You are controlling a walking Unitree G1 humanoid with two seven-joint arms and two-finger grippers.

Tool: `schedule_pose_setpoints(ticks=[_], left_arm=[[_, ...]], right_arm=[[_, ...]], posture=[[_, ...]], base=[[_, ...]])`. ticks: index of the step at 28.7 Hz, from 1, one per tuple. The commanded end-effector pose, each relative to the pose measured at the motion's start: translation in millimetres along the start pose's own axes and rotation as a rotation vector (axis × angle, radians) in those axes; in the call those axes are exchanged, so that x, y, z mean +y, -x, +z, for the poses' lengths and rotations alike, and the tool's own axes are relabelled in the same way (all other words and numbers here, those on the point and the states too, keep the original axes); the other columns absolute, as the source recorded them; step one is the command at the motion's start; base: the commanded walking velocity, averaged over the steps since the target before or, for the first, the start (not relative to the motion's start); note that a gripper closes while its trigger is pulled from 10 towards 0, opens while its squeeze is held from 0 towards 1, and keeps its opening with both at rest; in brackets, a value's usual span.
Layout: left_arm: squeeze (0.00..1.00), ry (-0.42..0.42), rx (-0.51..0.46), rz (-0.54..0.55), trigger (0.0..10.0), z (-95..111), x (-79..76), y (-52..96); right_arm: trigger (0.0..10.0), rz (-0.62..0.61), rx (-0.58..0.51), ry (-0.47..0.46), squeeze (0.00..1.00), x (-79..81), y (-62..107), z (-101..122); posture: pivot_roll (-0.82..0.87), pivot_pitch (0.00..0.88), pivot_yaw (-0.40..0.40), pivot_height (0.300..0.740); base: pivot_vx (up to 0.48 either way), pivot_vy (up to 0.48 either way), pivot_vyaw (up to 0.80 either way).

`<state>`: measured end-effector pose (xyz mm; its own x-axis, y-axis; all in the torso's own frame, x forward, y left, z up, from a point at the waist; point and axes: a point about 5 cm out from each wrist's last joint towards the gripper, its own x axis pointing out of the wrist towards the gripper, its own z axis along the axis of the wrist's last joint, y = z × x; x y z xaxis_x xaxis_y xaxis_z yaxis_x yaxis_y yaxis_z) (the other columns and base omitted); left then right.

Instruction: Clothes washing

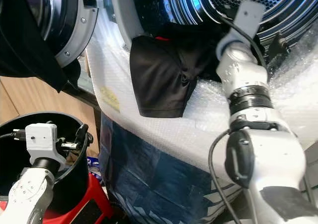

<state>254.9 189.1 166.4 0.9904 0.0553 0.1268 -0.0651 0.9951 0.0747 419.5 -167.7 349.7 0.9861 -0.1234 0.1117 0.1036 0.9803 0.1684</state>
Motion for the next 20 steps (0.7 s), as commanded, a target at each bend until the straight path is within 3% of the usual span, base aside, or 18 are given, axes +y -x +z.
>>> schedule_pose_setpoints(ticks=[1, 6, 12, 20], left_arm=[[0.00, 0.019, -0.017, -0.025, 10.0, 5, -4.6, 0.3], [0.00, 0.018, -0.014, -0.029, 10.0, 4, -5.9, 2.0], [0.00, 0.020, -0.018, -0.044, 10.0, 4, -8.6, 2.7], [0.00, 0.018, -0.019, -0.058, 10.0, 4, -9.1, -1.0]], right_arm=[[10.0, -0.021, 0.006, 0.004, 0.00, -4.9, 3.1, 1], [10.0, -0.068, 0.027, 0.022, 0.00, -20.0, 18.6, -9], [10.0, -0.167, 0.068, 0.082, 0.00, -56.2, 43.0, -14], [10.0, -0.149, 0.023, 0.097, 0.00, -61.6, 55.3, -3]], posture=[[0.15, 0.020, -0.142, 0.740], [0.16, 0.010, -0.151, 0.740], [0.15, 0.000, -0.147, 0.740], [0.13, 0.000, -0.140, 0.740]], base=[[0.000, 0.000, 0.00], [0.000, 0.000, 0.00], [0.000, 0.000, 0.00], [0.000, 0.000, 0.00]])
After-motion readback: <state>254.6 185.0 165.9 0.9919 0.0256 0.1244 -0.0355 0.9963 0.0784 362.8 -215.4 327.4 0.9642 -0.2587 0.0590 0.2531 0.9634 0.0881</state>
